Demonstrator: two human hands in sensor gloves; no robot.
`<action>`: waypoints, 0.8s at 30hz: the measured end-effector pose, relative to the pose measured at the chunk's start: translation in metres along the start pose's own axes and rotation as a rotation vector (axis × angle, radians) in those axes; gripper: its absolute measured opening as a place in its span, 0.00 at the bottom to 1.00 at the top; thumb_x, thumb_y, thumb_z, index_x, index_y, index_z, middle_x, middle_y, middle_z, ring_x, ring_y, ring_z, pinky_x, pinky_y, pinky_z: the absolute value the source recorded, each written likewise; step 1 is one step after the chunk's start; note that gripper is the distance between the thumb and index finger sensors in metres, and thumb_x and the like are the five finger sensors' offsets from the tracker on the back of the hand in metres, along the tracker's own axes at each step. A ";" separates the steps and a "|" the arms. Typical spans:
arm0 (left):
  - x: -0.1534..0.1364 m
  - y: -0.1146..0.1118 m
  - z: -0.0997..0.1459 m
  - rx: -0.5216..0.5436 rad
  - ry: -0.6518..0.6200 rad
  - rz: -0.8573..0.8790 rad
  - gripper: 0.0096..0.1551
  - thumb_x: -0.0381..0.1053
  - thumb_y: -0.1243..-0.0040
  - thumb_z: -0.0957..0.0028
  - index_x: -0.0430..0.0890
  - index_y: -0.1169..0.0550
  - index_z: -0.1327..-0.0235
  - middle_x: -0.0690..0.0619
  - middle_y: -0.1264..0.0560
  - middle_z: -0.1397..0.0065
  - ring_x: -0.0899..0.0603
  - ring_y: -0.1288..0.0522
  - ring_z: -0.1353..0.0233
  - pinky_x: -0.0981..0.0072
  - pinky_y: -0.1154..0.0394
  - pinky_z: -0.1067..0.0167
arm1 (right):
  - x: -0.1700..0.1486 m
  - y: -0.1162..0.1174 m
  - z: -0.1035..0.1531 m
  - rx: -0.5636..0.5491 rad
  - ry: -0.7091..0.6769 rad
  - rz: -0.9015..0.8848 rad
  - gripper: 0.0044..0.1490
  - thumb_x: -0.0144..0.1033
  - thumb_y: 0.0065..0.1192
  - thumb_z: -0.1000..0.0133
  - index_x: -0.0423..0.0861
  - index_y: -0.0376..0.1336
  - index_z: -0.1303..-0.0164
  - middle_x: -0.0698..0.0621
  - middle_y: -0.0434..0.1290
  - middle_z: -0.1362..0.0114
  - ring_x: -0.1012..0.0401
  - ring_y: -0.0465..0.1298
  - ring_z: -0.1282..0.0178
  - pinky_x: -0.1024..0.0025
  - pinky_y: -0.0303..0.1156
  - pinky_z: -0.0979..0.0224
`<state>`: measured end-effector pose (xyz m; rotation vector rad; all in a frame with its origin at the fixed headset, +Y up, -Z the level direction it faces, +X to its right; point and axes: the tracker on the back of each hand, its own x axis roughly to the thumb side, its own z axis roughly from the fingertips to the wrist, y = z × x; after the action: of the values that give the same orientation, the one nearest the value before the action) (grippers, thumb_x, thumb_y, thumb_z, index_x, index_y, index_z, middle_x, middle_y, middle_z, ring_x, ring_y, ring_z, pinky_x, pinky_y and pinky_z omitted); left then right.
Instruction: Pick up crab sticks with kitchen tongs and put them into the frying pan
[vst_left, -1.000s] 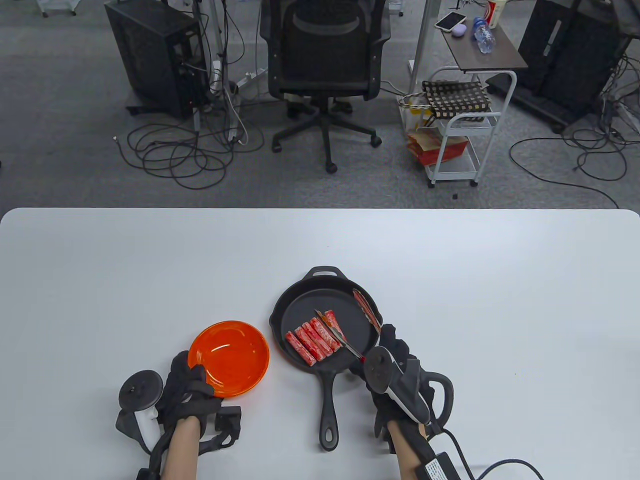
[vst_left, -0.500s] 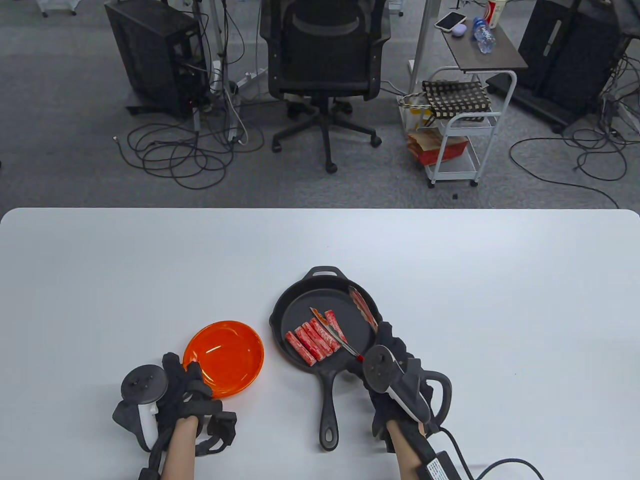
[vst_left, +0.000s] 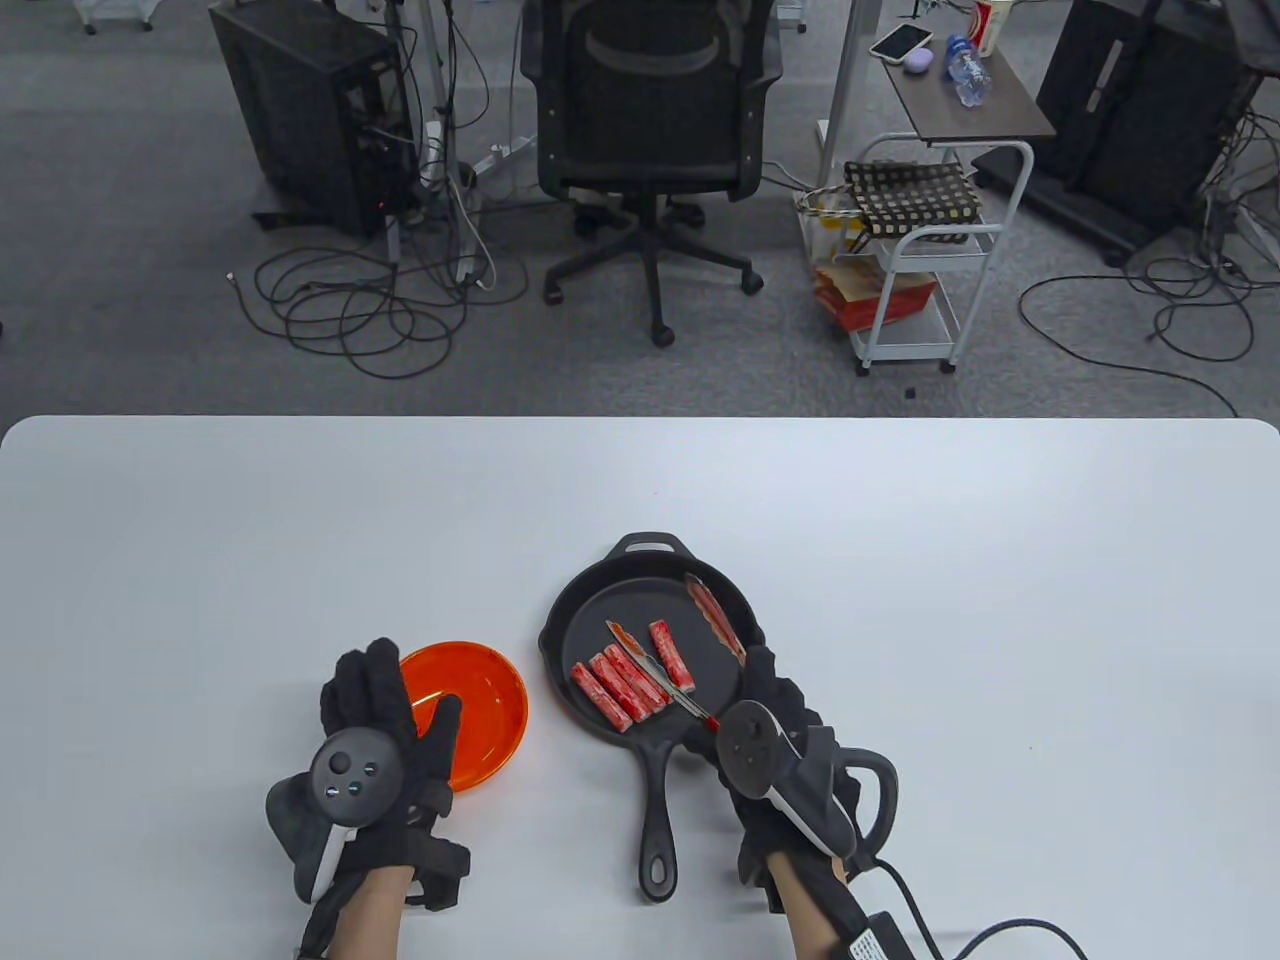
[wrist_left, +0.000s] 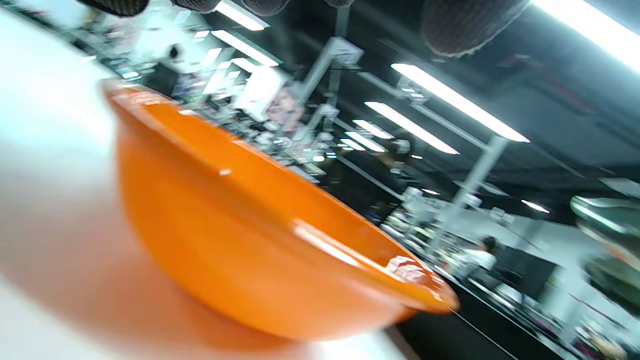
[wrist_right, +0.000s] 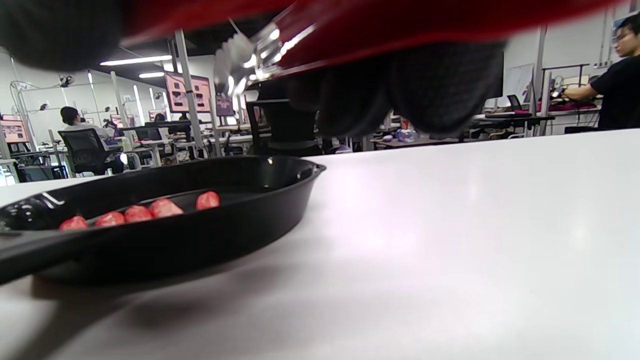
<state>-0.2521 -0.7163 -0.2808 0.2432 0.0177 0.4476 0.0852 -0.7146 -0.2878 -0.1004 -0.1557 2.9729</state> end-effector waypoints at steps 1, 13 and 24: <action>0.006 -0.001 0.001 -0.004 -0.041 -0.025 0.50 0.70 0.50 0.38 0.52 0.53 0.11 0.39 0.53 0.11 0.23 0.51 0.16 0.21 0.45 0.33 | 0.000 -0.001 0.000 -0.002 -0.001 0.000 0.62 0.68 0.59 0.48 0.40 0.49 0.13 0.38 0.69 0.24 0.46 0.79 0.37 0.52 0.80 0.45; 0.033 -0.010 0.004 -0.104 -0.214 -0.063 0.50 0.74 0.51 0.40 0.53 0.46 0.10 0.43 0.52 0.09 0.28 0.53 0.13 0.22 0.50 0.30 | -0.018 -0.029 0.000 -0.091 0.028 -0.031 0.62 0.68 0.58 0.48 0.40 0.50 0.13 0.38 0.70 0.24 0.47 0.80 0.41 0.53 0.80 0.47; 0.039 -0.014 0.003 -0.102 -0.205 -0.092 0.50 0.75 0.52 0.40 0.53 0.46 0.10 0.42 0.52 0.09 0.27 0.53 0.13 0.22 0.50 0.30 | -0.141 -0.001 -0.004 0.090 0.214 0.103 0.62 0.64 0.59 0.46 0.36 0.45 0.12 0.34 0.66 0.22 0.45 0.78 0.37 0.51 0.79 0.45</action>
<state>-0.2113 -0.7125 -0.2797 0.1865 -0.1938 0.3295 0.2242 -0.7363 -0.2830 -0.4248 0.0108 3.0388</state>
